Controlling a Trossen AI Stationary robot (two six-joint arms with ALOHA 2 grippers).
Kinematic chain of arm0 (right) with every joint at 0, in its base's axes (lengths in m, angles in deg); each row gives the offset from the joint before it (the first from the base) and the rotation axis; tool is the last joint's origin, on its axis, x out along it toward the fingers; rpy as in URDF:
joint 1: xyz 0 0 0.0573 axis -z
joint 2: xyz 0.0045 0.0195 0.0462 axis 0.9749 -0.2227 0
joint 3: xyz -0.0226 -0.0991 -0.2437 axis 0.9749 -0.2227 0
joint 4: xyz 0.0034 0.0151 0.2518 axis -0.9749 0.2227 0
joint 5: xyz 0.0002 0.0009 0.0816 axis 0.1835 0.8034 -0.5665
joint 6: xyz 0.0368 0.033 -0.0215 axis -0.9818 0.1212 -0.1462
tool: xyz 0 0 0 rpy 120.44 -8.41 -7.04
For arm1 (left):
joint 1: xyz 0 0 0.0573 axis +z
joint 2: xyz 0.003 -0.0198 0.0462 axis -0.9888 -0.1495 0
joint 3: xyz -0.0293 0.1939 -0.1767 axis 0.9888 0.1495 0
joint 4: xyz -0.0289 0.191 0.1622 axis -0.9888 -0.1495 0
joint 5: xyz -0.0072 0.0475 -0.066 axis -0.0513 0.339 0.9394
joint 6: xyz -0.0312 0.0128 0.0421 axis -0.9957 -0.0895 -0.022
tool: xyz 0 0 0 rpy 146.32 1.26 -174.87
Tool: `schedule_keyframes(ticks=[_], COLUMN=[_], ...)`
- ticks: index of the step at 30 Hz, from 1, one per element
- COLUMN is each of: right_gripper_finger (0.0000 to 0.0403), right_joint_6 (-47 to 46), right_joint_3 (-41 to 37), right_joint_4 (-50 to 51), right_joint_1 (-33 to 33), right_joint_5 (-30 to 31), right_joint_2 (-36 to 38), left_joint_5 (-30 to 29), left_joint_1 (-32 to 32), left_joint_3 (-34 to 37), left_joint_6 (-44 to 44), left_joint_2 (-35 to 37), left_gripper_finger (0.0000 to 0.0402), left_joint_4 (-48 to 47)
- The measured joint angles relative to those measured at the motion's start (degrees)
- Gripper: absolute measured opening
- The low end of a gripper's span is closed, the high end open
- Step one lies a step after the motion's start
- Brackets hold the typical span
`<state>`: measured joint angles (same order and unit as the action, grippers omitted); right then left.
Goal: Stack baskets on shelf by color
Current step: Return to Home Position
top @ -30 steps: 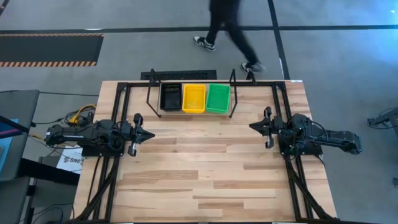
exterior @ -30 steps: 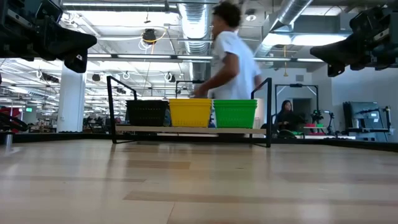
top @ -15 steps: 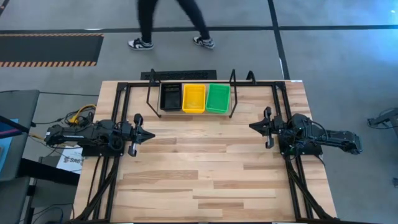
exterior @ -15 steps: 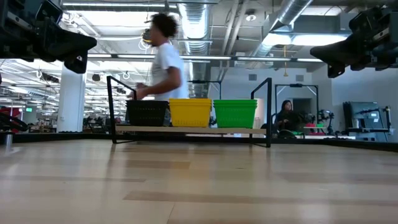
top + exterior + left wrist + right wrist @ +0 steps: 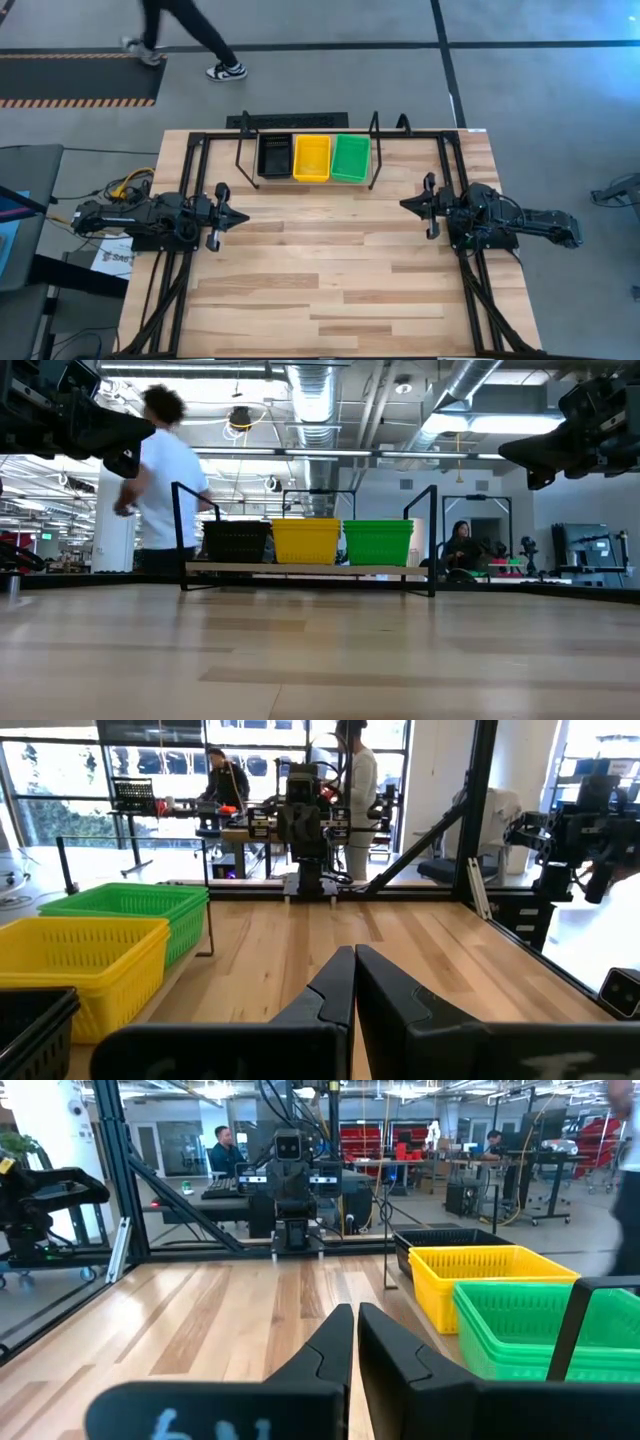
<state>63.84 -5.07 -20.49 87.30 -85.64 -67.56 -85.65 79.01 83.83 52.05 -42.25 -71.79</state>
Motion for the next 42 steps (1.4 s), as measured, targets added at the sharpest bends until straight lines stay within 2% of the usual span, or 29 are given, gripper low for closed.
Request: schedule_keyframes(ticks=[42], right_gripper_finger=[0.0043], right_joint_6=[0.0], right_joint_3=[0.0], right_joint_4=[1.1], right_joint_1=[0.0], right_joint_5=[-0.1], right_joint_2=[0.0], left_joint_5=[0.0], left_joint_1=[0.0], left_joint_3=[0.0], left_joint_6=[-0.1], left_joint_2=[0.0], left_gripper_finger=[0.0], left_joint_4=[0.0])
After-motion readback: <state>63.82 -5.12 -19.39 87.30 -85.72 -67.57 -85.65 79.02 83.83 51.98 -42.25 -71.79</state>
